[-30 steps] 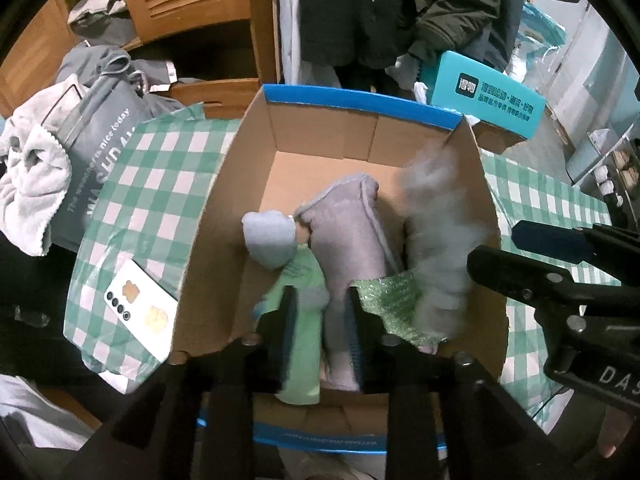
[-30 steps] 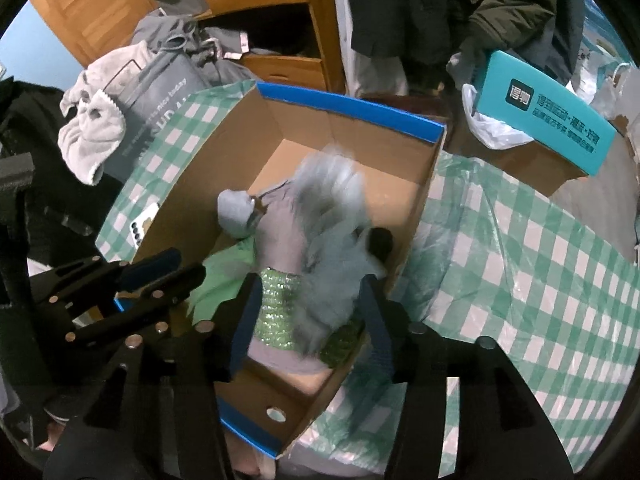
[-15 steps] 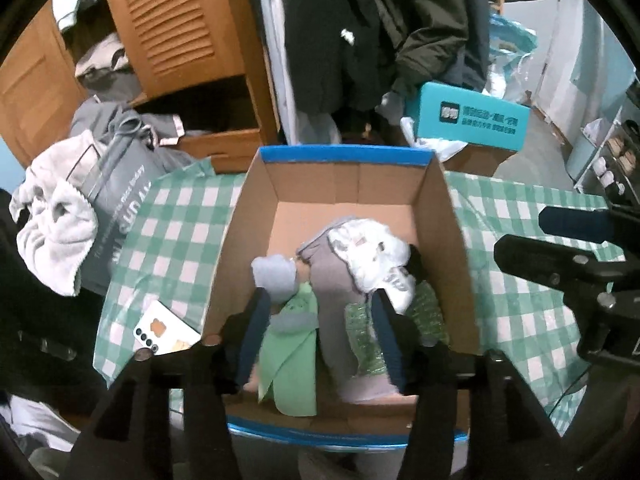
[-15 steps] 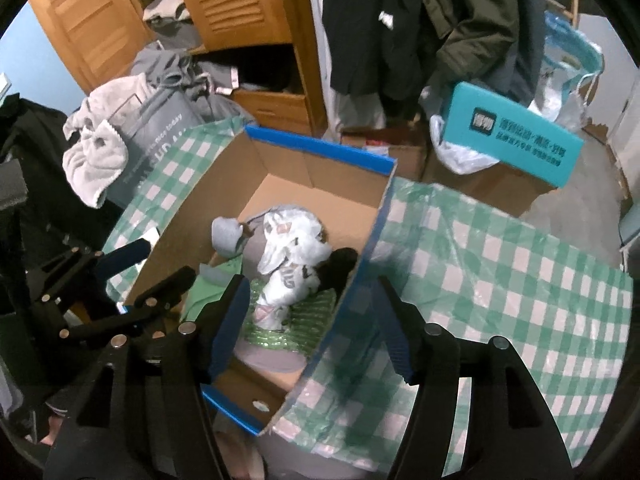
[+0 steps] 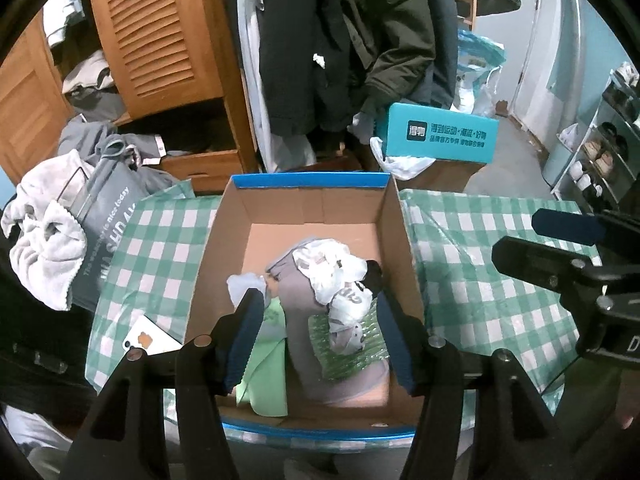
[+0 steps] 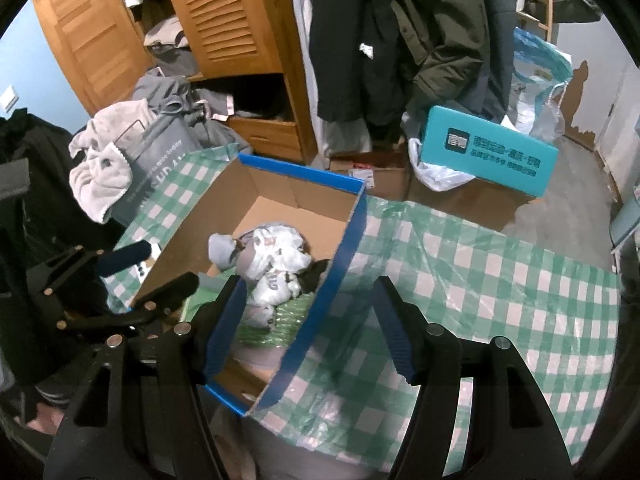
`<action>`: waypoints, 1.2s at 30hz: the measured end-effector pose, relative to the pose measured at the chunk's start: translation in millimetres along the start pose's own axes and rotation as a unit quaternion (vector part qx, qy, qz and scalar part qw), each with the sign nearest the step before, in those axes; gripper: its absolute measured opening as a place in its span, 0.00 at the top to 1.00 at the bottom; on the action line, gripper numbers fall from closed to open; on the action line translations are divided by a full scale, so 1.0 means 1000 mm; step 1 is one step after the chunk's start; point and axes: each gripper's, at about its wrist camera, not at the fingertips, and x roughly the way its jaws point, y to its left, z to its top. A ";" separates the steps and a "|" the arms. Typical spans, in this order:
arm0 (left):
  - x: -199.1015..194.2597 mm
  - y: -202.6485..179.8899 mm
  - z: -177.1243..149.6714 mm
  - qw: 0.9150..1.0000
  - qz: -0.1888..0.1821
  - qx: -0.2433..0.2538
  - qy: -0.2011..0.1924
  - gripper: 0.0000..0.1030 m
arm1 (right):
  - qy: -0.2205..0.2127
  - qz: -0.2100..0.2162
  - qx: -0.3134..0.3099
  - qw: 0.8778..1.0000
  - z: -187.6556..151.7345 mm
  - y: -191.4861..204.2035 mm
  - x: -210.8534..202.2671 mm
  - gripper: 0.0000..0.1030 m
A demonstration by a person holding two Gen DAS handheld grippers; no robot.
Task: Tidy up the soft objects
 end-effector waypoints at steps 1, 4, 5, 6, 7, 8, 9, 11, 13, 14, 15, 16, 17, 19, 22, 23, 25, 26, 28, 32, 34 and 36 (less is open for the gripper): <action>0.001 -0.001 0.001 1.000 -0.002 0.000 0.002 0.42 | 0.000 -0.001 0.001 1.000 -0.001 -0.002 0.000 0.37; 0.000 -0.005 0.002 1.000 -0.005 0.001 0.003 0.42 | -0.002 -0.005 0.007 1.000 -0.003 -0.009 -0.002 0.37; 0.000 -0.008 0.003 1.000 -0.006 0.004 0.003 0.42 | -0.003 -0.007 0.008 1.000 -0.003 -0.010 -0.003 0.37; 0.000 -0.009 0.002 1.000 -0.006 0.005 0.003 0.41 | -0.006 -0.011 0.009 1.000 -0.004 -0.012 -0.004 0.37; 0.000 -0.012 0.003 1.000 -0.006 0.008 0.003 0.40 | -0.009 -0.014 0.010 1.000 -0.005 -0.014 -0.005 0.37; 0.001 -0.014 0.003 1.000 -0.005 0.011 0.004 0.36 | -0.012 -0.017 0.011 1.000 -0.006 -0.015 -0.006 0.37; 0.001 -0.015 0.003 1.000 -0.004 0.013 0.004 0.34 | -0.015 -0.020 0.014 1.000 -0.006 -0.017 -0.006 0.37; 0.001 -0.018 0.003 1.000 -0.001 0.016 0.001 0.34 | -0.016 -0.023 0.017 0.999 -0.008 -0.018 -0.005 0.37; 0.002 -0.019 0.003 1.000 0.001 0.019 0.001 0.34 | -0.014 -0.024 0.017 0.999 -0.008 -0.020 -0.005 0.37; 0.003 -0.020 0.003 1.000 0.000 0.019 0.002 0.34 | -0.014 -0.026 0.017 0.999 -0.009 -0.021 -0.005 0.37; 0.003 -0.019 0.003 1.000 0.000 0.019 0.002 0.34 | -0.014 -0.026 0.018 0.999 -0.009 -0.022 -0.005 0.37; 0.003 -0.020 0.003 1.000 0.000 0.019 0.002 0.34 | -0.014 -0.026 0.018 0.999 -0.009 -0.023 -0.004 0.37; 0.003 -0.020 0.003 1.000 0.000 0.018 0.002 0.34 | -0.014 -0.026 0.018 0.999 -0.009 -0.023 -0.004 0.37; 0.003 -0.019 0.003 1.000 0.000 0.018 0.003 0.34 | -0.014 -0.026 0.017 0.999 -0.009 -0.024 -0.005 0.37; 0.003 -0.019 0.003 1.000 0.001 0.019 0.002 0.34 | -0.015 -0.026 0.017 0.999 -0.009 -0.025 -0.005 0.37; 0.004 -0.019 0.003 1.000 0.002 0.019 0.003 0.34 | -0.015 -0.026 0.017 0.999 -0.009 -0.024 -0.005 0.37; 0.004 -0.019 0.003 1.000 0.003 0.018 0.003 0.34 | -0.014 -0.024 0.019 0.999 -0.009 -0.025 -0.005 0.37; 0.004 -0.019 0.003 1.000 0.003 0.018 0.003 0.34 | -0.013 -0.024 0.020 0.999 -0.009 -0.024 -0.004 0.37; 0.004 -0.019 0.003 1.000 0.002 0.018 0.002 0.34 | -0.012 -0.023 0.021 0.999 -0.009 -0.025 -0.004 0.37; 0.005 -0.018 0.003 1.000 0.004 0.017 0.003 0.34 | -0.012 -0.025 0.024 0.999 -0.009 -0.027 -0.005 0.37; 0.005 -0.018 0.003 1.000 0.003 0.017 0.004 0.33 | -0.012 -0.024 0.025 0.999 -0.008 -0.028 -0.006 0.37; 0.005 -0.016 0.002 1.000 0.004 0.014 0.005 0.33 | -0.013 -0.024 0.022 0.999 -0.009 -0.028 -0.006 0.37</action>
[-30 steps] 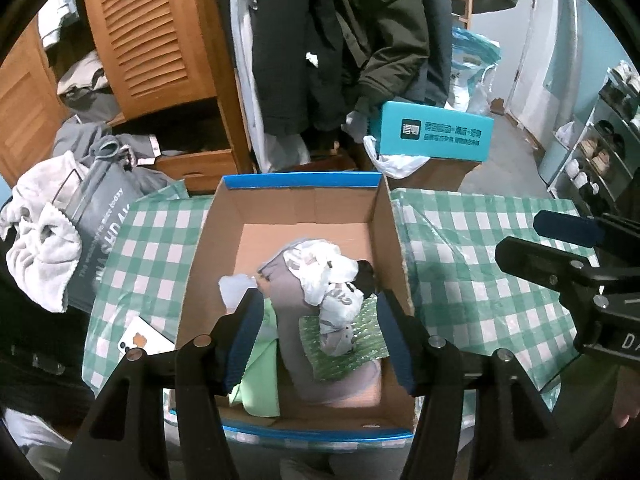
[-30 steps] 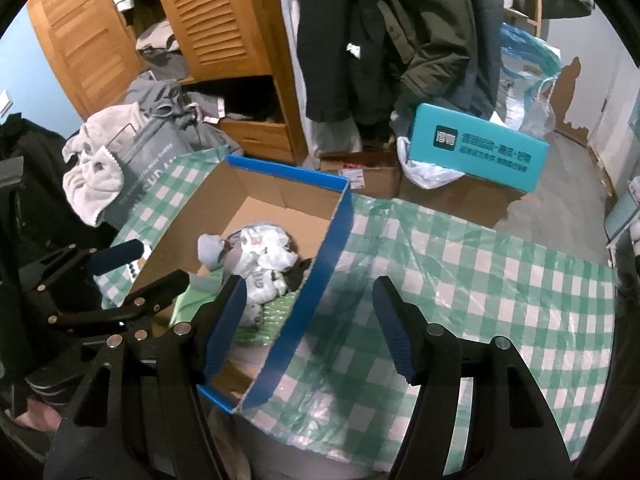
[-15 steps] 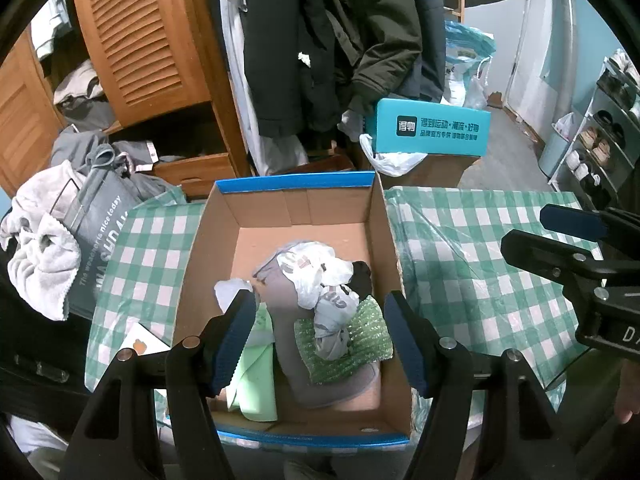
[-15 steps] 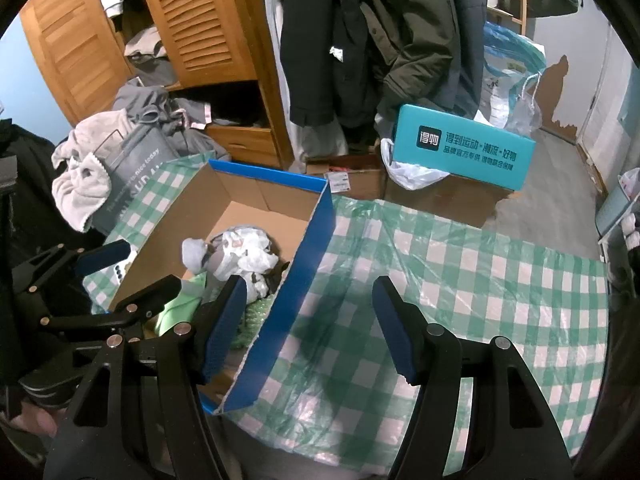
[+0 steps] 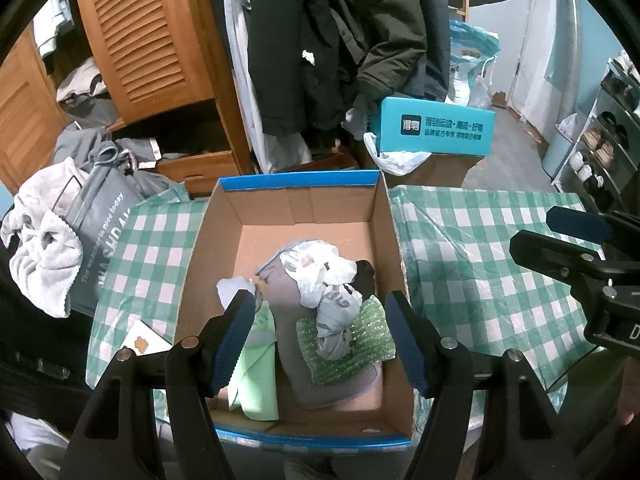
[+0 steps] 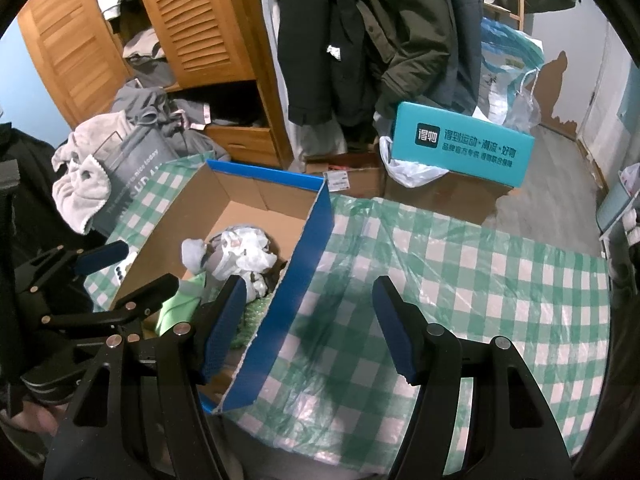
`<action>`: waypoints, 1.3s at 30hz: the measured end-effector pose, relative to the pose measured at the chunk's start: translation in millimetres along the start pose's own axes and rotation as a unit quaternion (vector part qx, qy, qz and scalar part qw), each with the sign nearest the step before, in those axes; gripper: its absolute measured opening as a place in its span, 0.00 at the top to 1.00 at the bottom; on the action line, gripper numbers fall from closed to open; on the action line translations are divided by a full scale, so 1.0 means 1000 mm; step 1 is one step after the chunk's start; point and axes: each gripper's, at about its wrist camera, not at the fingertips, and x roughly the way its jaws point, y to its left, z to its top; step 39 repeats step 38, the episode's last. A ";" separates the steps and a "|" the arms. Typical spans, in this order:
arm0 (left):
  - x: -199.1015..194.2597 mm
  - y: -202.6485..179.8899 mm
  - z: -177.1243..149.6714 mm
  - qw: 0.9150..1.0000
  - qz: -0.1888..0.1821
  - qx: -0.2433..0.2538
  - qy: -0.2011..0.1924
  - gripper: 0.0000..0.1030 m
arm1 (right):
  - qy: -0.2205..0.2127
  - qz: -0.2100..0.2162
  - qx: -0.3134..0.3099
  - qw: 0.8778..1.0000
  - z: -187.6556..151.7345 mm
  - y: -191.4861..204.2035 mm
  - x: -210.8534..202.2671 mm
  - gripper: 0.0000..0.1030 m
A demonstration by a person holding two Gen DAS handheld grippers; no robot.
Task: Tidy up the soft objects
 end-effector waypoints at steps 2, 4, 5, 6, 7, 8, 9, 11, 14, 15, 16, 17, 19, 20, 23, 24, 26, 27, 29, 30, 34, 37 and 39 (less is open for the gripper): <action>0.000 0.002 0.000 1.000 0.003 -0.003 0.000 0.33 | 0.001 0.000 0.001 1.000 0.000 -0.001 0.000 0.37; 0.000 0.003 -0.001 1.000 0.005 -0.006 0.000 0.33 | 0.001 0.003 0.001 1.000 0.000 0.000 0.000 0.37; 0.000 0.003 -0.001 1.000 0.006 -0.008 0.001 0.33 | 0.001 0.003 0.001 1.000 0.000 0.000 0.000 0.37; 0.000 0.003 -0.002 1.000 0.007 -0.010 0.002 0.33 | 0.001 0.003 0.001 1.000 0.000 0.000 0.000 0.37; 0.000 0.004 -0.002 1.000 0.007 -0.011 0.002 0.33 | 0.001 0.003 0.001 1.000 0.000 0.000 0.000 0.37; -0.001 0.004 -0.002 1.000 0.007 -0.011 0.000 0.33 | 0.001 0.004 0.001 1.000 0.000 0.000 -0.001 0.37; -0.001 0.004 -0.002 1.000 0.007 -0.009 -0.002 0.33 | 0.001 0.004 0.001 1.000 0.001 0.000 -0.001 0.37; -0.001 0.004 -0.002 1.000 0.010 -0.008 -0.004 0.33 | 0.000 0.003 -0.001 1.000 0.000 0.002 -0.001 0.37; -0.002 0.004 -0.002 1.000 0.010 -0.008 -0.003 0.33 | 0.001 0.003 0.001 1.000 0.000 0.002 -0.001 0.37; -0.001 0.003 -0.002 1.000 0.010 -0.008 -0.003 0.33 | 0.001 0.003 0.001 1.000 0.000 0.002 -0.001 0.37; -0.001 0.003 -0.002 1.000 0.011 -0.009 -0.003 0.33 | 0.001 0.003 0.001 1.000 0.000 0.002 -0.001 0.37; -0.002 0.004 -0.002 1.000 0.011 -0.009 -0.002 0.33 | 0.001 0.003 0.001 1.000 0.000 0.002 -0.001 0.37; -0.001 0.003 -0.001 1.000 0.010 -0.008 -0.003 0.33 | 0.001 0.003 0.001 1.000 0.000 0.002 -0.001 0.37; -0.001 0.003 -0.002 1.000 0.011 -0.008 -0.002 0.33 | 0.001 0.003 0.001 1.000 0.000 0.002 -0.001 0.37; -0.001 0.004 -0.002 1.000 0.012 -0.008 -0.001 0.33 | 0.001 0.003 0.001 1.000 -0.001 0.002 -0.001 0.37; -0.001 0.004 -0.002 1.000 0.012 -0.008 -0.001 0.33 | 0.001 0.003 0.000 1.000 0.000 0.002 -0.001 0.37; -0.001 0.004 -0.003 1.000 0.011 -0.007 -0.001 0.33 | 0.001 0.003 0.001 1.000 -0.001 0.002 -0.001 0.37; -0.001 0.003 -0.002 1.000 0.011 -0.008 -0.001 0.33 | 0.001 0.003 0.000 1.000 0.000 0.002 -0.001 0.37; -0.001 0.004 -0.004 1.000 0.010 -0.007 -0.001 0.33 | 0.002 0.003 0.001 1.000 0.000 0.002 -0.001 0.37; -0.001 0.004 -0.004 1.000 0.011 -0.006 -0.002 0.33 | 0.001 0.003 0.001 1.000 -0.001 0.002 -0.001 0.37; -0.002 0.003 -0.004 1.000 0.015 -0.002 -0.007 0.33 | 0.002 0.003 0.000 1.000 0.000 0.003 -0.002 0.37; -0.002 0.002 -0.004 1.000 0.017 -0.001 -0.006 0.33 | 0.002 0.003 -0.001 1.000 -0.001 0.004 -0.002 0.37; -0.002 0.002 -0.004 1.000 0.018 -0.001 -0.004 0.33 | 0.002 0.003 0.000 1.000 -0.001 0.005 -0.002 0.37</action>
